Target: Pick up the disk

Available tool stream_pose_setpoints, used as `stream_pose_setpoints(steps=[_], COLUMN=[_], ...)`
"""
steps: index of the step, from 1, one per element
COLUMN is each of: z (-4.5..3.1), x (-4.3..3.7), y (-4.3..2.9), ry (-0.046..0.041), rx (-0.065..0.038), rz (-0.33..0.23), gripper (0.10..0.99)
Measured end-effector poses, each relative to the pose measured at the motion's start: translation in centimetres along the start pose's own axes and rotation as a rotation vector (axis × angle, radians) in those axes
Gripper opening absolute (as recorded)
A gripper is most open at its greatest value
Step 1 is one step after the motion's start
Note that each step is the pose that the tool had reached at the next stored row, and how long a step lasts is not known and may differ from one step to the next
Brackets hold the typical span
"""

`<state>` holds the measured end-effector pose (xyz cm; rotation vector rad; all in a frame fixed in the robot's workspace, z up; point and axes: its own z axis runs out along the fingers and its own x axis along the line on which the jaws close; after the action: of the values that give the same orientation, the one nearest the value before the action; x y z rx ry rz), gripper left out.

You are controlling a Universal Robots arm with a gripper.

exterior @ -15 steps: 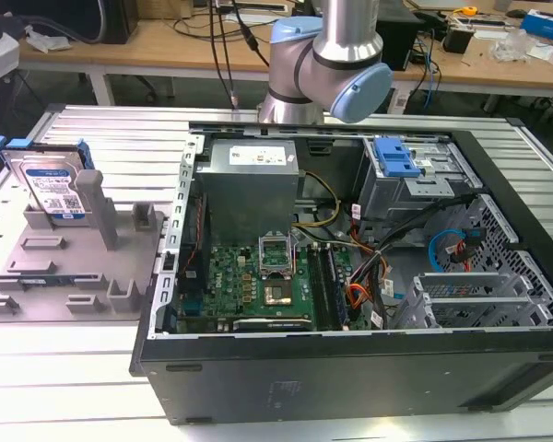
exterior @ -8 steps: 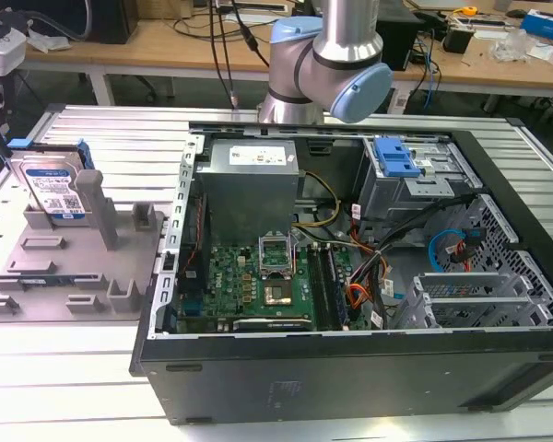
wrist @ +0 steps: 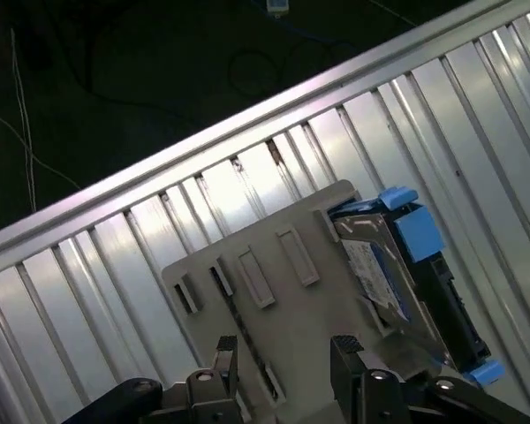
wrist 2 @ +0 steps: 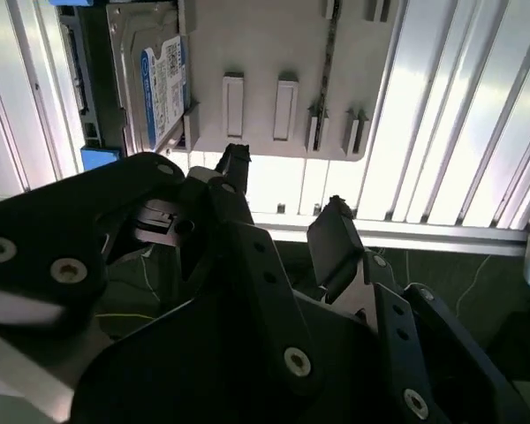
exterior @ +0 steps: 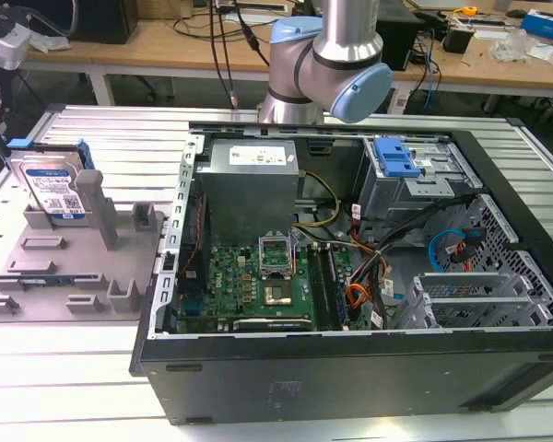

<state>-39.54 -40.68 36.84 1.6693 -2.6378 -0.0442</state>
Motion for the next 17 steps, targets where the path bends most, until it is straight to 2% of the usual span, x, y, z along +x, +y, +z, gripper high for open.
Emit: stream_pose_setpoints(steps=[8, 11, 14, 15, 17], z=[0.06, 0.12, 0.15, 0.17, 0.27], x=[0.0, 0.0, 0.0, 0.0, -0.05], y=[0.0, -0.01, -0.01, -0.01, -0.06], ry=[0.0057, 0.0093, 0.0111, 0.0117, 0.0085], rx=[0.002, 0.003, 0.004, 0.006, 0.02], rz=[-0.181, -0.287, -0.345, -0.374, -0.396], gripper=[0.541, 0.541, 0.541, 0.541, 0.541])
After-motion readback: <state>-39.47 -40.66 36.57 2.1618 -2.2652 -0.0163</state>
